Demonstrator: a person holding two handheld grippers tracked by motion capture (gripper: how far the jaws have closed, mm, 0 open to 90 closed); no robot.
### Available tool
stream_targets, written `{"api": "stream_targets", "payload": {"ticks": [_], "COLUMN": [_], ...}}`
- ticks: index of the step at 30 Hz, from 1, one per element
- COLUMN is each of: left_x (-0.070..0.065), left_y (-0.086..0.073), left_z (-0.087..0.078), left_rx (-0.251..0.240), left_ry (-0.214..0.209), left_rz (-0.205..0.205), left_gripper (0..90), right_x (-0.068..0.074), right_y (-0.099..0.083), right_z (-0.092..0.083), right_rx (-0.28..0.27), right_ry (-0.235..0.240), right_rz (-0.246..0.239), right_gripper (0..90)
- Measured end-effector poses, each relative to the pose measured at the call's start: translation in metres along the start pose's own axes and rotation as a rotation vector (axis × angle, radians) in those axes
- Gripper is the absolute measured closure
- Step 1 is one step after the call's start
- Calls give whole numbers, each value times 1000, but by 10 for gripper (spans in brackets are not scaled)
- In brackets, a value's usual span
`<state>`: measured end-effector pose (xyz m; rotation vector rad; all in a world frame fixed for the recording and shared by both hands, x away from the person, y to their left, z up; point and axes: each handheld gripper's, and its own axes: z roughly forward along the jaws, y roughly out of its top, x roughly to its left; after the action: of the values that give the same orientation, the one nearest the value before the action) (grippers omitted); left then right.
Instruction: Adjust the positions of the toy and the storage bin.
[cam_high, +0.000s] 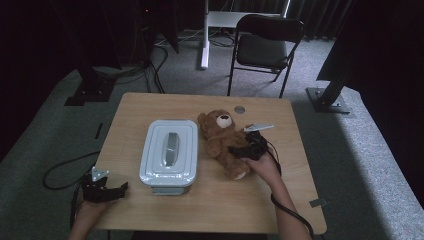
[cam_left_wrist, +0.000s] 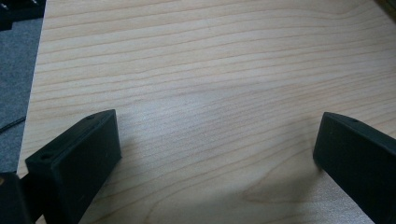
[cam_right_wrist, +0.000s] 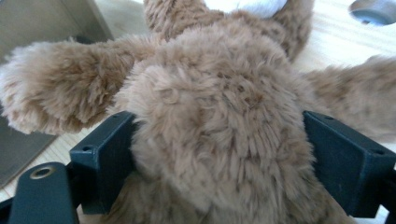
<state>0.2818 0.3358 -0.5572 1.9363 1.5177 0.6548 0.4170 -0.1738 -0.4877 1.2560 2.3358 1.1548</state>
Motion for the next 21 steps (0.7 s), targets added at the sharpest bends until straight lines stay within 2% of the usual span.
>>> {"api": "stream_targets", "payload": {"ticks": [5,10,13,17,21], "left_x": [0,0,0,0,0], "left_y": [0,0,0,0,0], "left_z": [0,0,0,0,0], "left_rx": [0,0,0,-1,0], "left_ry": [0,0,0,0,0], "left_rz": [0,0,0,0,0], "left_gripper": [14,14,14,14,14], "right_x": [7,16,18,18,24], "right_y": [-4,-8,-8,-9,-8], "right_z": [9,17,17,14,12], "right_rx": [32,58,63,51,40], "right_ry": [-4,-29,-39,-56,-104], "right_rz": [-13,-24,-50,-32,-69], "right_gripper": [131,148,257,393,530]}}
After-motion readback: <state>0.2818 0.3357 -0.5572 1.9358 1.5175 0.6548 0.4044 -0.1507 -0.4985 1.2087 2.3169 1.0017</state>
